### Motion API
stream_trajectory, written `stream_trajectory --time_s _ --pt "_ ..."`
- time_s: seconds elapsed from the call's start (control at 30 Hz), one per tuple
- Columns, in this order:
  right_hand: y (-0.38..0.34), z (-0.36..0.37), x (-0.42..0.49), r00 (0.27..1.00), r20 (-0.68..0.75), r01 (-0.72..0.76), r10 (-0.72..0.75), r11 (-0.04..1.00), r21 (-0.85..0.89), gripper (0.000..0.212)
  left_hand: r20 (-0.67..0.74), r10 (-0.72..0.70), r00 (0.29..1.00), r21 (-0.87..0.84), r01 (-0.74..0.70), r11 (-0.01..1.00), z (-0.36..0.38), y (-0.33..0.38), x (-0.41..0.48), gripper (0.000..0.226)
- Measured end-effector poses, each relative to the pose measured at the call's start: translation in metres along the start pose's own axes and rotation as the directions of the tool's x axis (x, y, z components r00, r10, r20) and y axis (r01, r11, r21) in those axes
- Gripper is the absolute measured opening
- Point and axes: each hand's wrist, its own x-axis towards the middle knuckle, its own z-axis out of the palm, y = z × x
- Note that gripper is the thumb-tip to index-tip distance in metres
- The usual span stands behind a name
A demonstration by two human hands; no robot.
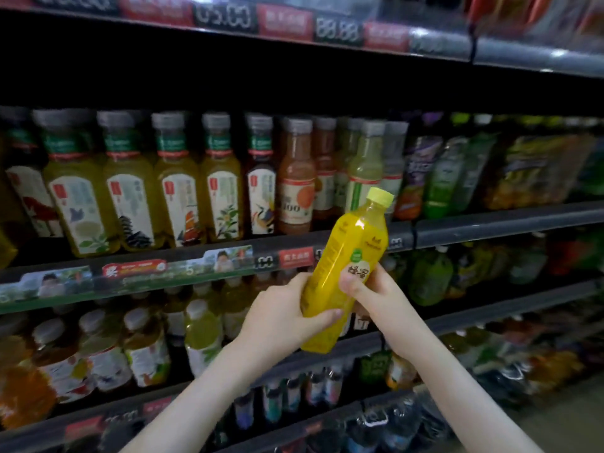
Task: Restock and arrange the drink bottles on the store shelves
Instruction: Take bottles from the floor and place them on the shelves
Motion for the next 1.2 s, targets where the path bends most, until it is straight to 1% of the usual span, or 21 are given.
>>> stream_trajectory --time_s 0.03,0.07,0.13,0.23,0.3,0.37,0.47,0.5,0.6,0.7,0.8,0.9,0.93,1.03,1.2 --pt "-0.002 -0.011 0.000 1.000 -0.021 -0.007 0.006 1.000 -0.022 0.055 -0.050 0.024 0.998 0.082 -0.020 0.996 0.006 0.013 0.005 0.064" --pt "-0.003 -0.023 -0.001 0.999 -0.045 -0.018 0.017 0.999 -0.029 0.058 -0.085 0.056 0.995 0.142 -0.043 0.989 0.014 0.026 0.010 0.061" --pt "-0.003 -0.047 -0.006 0.994 -0.105 -0.039 0.037 0.999 -0.015 0.043 -0.093 0.101 0.991 0.211 -0.079 0.974 0.030 0.048 0.019 0.060" --pt "0.004 -0.089 -0.016 0.981 -0.181 -0.077 0.068 0.996 -0.046 0.031 -0.021 0.119 0.993 0.214 -0.112 0.970 0.061 0.076 0.030 0.065" --pt "0.012 -0.120 -0.020 0.971 -0.225 -0.102 0.081 0.991 -0.083 0.028 0.050 0.138 0.989 0.136 -0.143 0.980 0.080 0.091 0.036 0.067" --pt "0.021 -0.152 -0.023 0.958 -0.266 -0.138 0.105 0.985 -0.108 0.031 0.115 0.161 0.980 0.040 -0.167 0.985 0.101 0.103 0.044 0.065" --pt "0.028 -0.183 -0.025 0.939 -0.325 -0.155 0.110 0.981 -0.118 0.055 0.122 0.180 0.976 -0.041 -0.177 0.983 0.120 0.108 0.055 0.057" --pt "0.030 -0.197 -0.023 0.937 -0.336 -0.141 0.096 0.984 -0.112 0.057 0.099 0.172 0.980 -0.045 -0.168 0.985 0.127 0.111 0.060 0.055" --pt "0.027 -0.230 -0.018 0.917 -0.396 -0.100 0.053 0.990 -0.097 0.054 0.018 0.166 0.986 -0.056 -0.164 0.985 0.140 0.124 0.079 0.046" --pt "0.015 -0.252 -0.015 0.885 -0.465 -0.053 0.007 0.995 -0.085 0.057 0.006 0.199 0.980 -0.069 -0.198 0.978 0.144 0.140 0.104 0.042" --pt "0.002 -0.272 -0.015 0.856 -0.517 -0.040 -0.014 0.995 -0.094 0.055 0.070 0.290 0.954 -0.124 -0.280 0.952 0.153 0.161 0.128 0.042" --pt "-0.007 -0.299 -0.024 0.856 -0.516 -0.045 -0.033 0.989 -0.138 0.040 0.166 0.405 0.899 -0.256 -0.357 0.898 0.173 0.193 0.142 0.050" --pt "-0.009 -0.310 -0.028 0.856 -0.516 -0.049 -0.038 0.987 -0.153 0.039 0.181 0.433 0.883 -0.309 -0.367 0.877 0.182 0.204 0.144 0.050" --pt "-0.010 -0.339 -0.045 0.857 -0.515 -0.065 -0.030 0.984 -0.167 0.039 0.218 0.471 0.855 -0.397 -0.363 0.843 0.208 0.235 0.141 0.044" --pt "0.000 -0.405 -0.070 0.849 -0.528 -0.087 -0.015 0.982 -0.167 0.038 0.245 0.484 0.840 -0.407 -0.364 0.838 0.252 0.279 0.139 0.034"
